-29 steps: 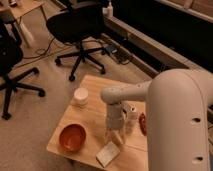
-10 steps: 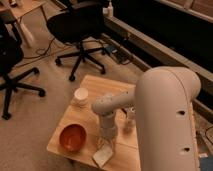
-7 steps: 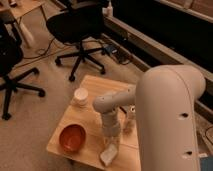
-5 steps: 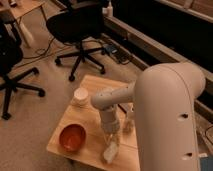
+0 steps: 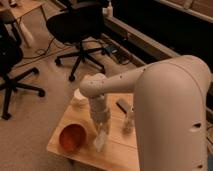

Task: Place the white sponge in the ceramic bowl

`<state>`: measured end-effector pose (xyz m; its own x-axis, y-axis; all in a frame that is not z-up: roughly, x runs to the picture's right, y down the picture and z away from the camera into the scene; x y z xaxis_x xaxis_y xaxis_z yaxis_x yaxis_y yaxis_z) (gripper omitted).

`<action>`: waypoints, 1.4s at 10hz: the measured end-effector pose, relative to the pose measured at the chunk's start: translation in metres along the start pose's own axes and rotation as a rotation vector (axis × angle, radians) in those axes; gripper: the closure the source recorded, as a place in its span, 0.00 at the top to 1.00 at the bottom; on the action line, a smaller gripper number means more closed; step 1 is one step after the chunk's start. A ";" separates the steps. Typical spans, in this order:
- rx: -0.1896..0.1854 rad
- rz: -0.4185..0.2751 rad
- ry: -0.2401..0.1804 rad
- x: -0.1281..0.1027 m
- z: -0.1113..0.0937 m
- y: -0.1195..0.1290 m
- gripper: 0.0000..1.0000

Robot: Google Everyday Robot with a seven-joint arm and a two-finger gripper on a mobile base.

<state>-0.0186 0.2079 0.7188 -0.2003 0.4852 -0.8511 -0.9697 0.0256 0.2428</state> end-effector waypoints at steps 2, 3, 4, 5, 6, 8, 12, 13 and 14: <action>-0.019 -0.062 -0.027 0.006 -0.017 0.029 0.00; -0.024 -0.114 -0.045 0.013 -0.025 0.050 0.00; -0.027 -0.155 -0.062 0.017 -0.028 0.065 0.02; -0.037 -0.195 -0.087 0.021 -0.031 0.081 0.10; -0.050 -0.230 -0.124 0.021 -0.033 0.095 0.20; -0.081 -0.283 -0.240 0.012 -0.038 0.118 0.40; -0.138 -0.347 -0.488 -0.001 -0.042 0.141 0.78; -0.139 -0.349 -0.499 0.002 -0.038 0.141 0.80; -0.141 -0.346 -0.499 0.008 -0.032 0.141 0.80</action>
<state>-0.1617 0.1878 0.7314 0.1854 0.8201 -0.5414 -0.9827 0.1553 -0.1012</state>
